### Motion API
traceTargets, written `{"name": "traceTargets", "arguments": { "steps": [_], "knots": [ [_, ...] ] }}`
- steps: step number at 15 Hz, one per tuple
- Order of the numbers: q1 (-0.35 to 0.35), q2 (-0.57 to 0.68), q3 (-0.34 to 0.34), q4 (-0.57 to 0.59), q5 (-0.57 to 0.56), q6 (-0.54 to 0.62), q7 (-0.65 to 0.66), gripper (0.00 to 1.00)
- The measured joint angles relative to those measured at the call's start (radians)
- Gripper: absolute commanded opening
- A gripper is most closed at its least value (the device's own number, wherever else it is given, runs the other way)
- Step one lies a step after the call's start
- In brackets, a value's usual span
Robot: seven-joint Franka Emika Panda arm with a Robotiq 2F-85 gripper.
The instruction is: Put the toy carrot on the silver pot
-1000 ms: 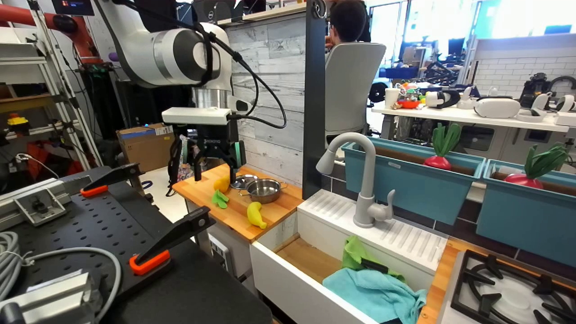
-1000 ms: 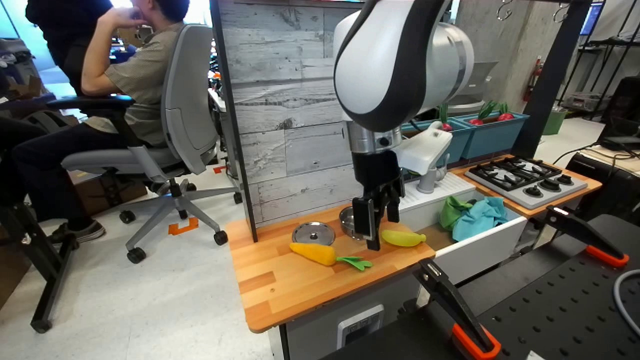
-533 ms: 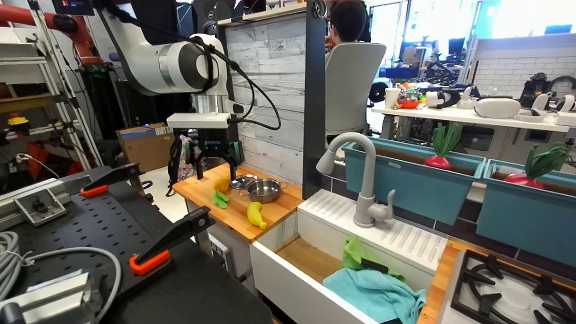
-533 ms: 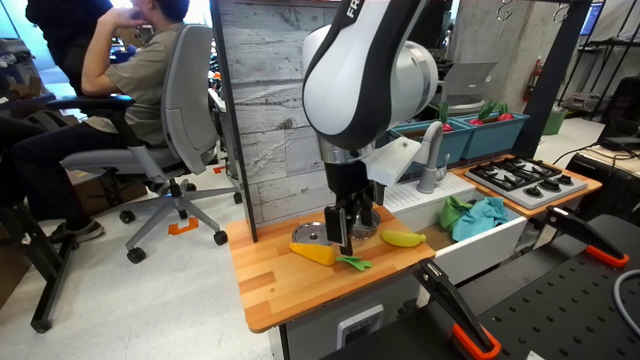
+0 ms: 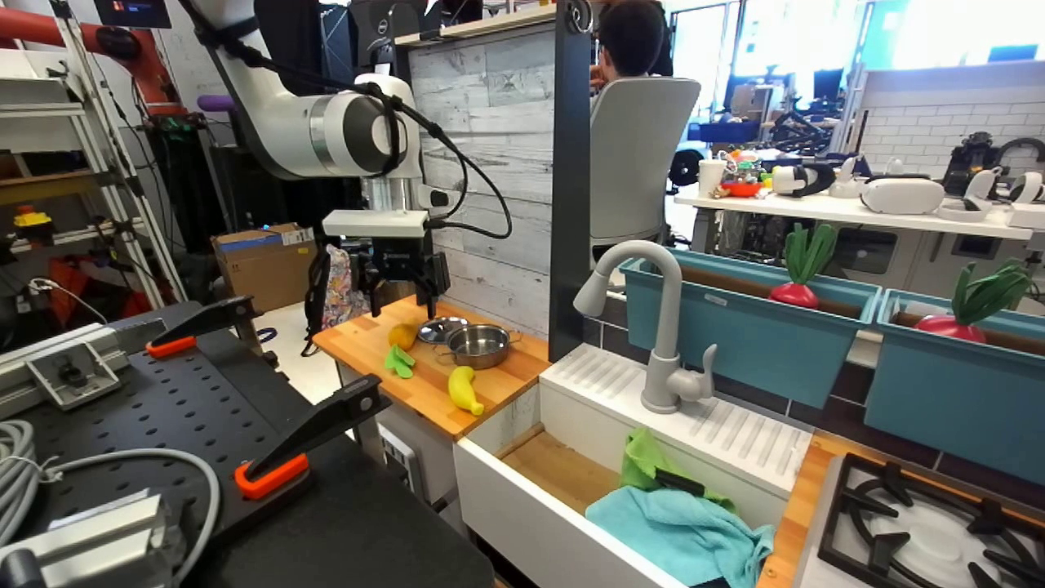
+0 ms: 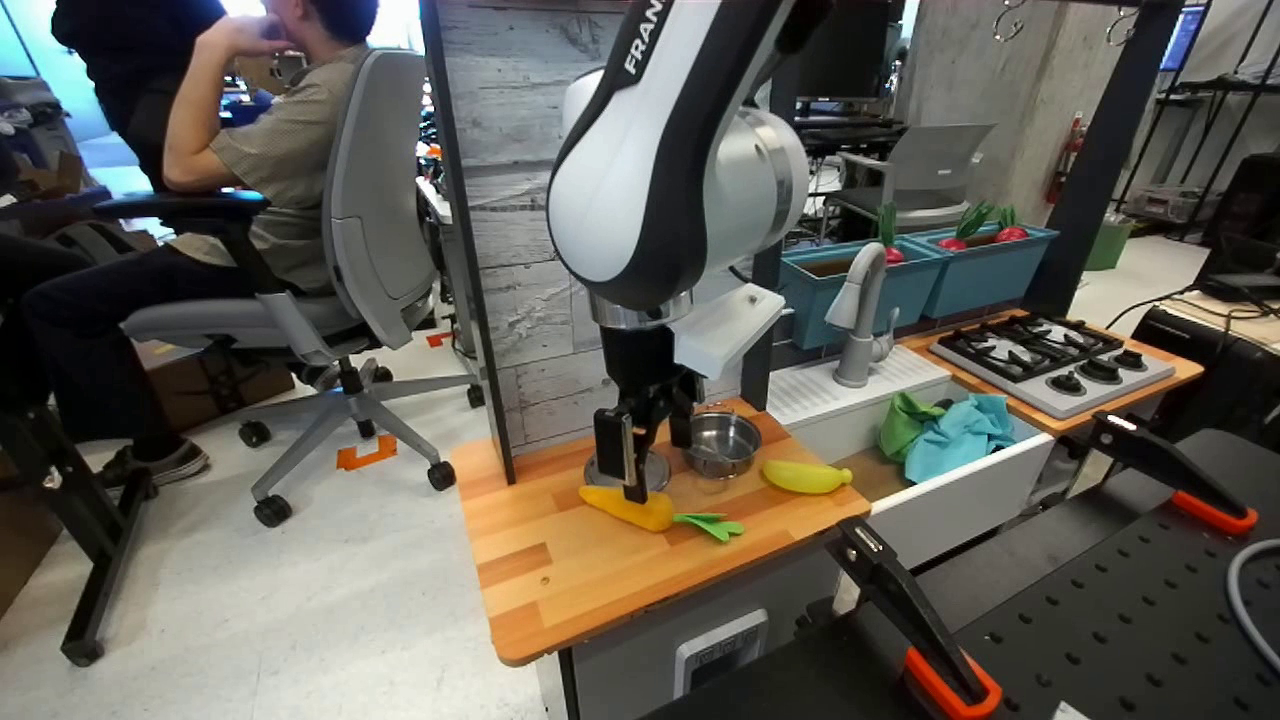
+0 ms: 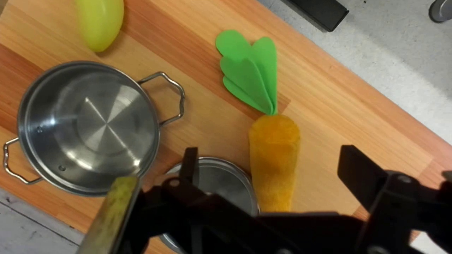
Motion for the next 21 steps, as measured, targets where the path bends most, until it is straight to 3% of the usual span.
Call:
{"name": "traceTargets", "arguments": {
  "steps": [1,2,4,12,16,21],
  "knots": [
    [0.002,0.015,0.0,0.014,0.0,0.0,0.001,1.0],
    [0.004,0.03,0.0,0.027,0.0,0.0,0.004,0.75],
    [0.011,0.061,-0.004,0.05,-0.001,0.0,0.011,0.66],
    [0.024,0.124,-0.008,0.108,-0.001,-0.002,0.026,0.04],
    [0.024,0.099,-0.008,0.092,-0.001,-0.003,0.031,0.01],
    [0.022,-0.052,-0.013,-0.034,-0.002,-0.002,0.041,0.03]
  ]
}}
